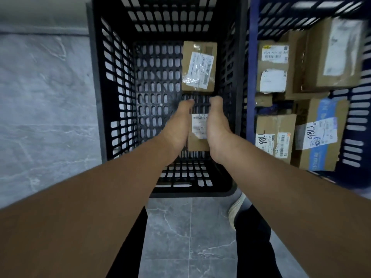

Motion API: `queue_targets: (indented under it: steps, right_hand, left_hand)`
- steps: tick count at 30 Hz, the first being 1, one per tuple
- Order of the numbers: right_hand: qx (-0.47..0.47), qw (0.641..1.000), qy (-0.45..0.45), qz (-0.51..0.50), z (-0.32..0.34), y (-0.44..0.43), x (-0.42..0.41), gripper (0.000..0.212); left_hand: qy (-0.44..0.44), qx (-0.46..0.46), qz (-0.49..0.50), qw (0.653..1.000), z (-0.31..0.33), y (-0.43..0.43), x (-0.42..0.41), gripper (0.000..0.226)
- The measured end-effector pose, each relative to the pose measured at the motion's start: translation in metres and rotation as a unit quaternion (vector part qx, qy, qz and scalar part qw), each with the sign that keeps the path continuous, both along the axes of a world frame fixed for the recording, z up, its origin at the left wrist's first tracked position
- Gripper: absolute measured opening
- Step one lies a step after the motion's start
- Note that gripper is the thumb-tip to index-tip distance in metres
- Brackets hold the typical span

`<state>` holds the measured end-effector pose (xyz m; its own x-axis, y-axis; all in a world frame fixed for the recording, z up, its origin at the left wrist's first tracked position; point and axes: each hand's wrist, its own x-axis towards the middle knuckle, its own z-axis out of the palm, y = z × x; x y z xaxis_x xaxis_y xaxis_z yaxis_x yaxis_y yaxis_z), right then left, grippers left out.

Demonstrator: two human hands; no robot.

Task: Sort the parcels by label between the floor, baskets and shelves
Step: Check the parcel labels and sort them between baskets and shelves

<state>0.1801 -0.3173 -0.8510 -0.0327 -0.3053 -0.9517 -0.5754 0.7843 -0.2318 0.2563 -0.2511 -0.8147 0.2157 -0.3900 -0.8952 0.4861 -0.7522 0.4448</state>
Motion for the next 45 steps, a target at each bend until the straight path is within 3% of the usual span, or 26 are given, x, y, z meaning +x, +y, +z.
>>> queue_targets:
  steps: [2,8,18,20,24,29,36,45]
  right_hand:
    - [0.0,1.0,-0.016,-0.018,0.025,-0.005,0.011,0.069]
    - [-0.036,0.996,-0.055,-0.062,0.098,-0.025,0.034,0.102]
    - [-0.111,0.981,-0.136,-0.076,0.24,-0.068,0.053,0.062]
    - [-0.134,0.977,-0.142,-0.085,0.266,-0.074,0.05,0.066]
    - [-0.161,0.969,-0.147,-0.112,0.339,-0.086,0.042,0.095]
    - [-0.215,0.958,-0.156,-0.105,0.439,-0.095,0.028,0.065]
    - [-0.296,0.924,-0.204,-0.126,0.591,-0.091,0.025,0.053]
    - [-0.374,0.877,-0.28,-0.117,0.783,-0.048,0.033,0.056]
  left_hand:
    - [-0.009,-0.015,-0.005,1.0,0.028,-0.01,0.007,0.035]
    - [-0.028,-0.047,-0.031,0.998,0.104,-0.043,0.029,0.028]
    - [-0.048,-0.133,-0.044,0.989,0.23,-0.087,0.048,0.031]
    - [-0.061,-0.146,-0.051,0.986,0.264,-0.091,0.048,0.035]
    - [-0.088,-0.175,-0.066,0.979,0.328,-0.097,0.041,0.036]
    - [-0.084,-0.19,-0.046,0.977,0.418,-0.108,0.041,0.064]
    - [-0.111,-0.274,-0.028,0.955,0.567,-0.117,0.048,0.061]
    - [-0.177,-0.376,-0.072,0.907,0.758,-0.077,0.052,0.057]
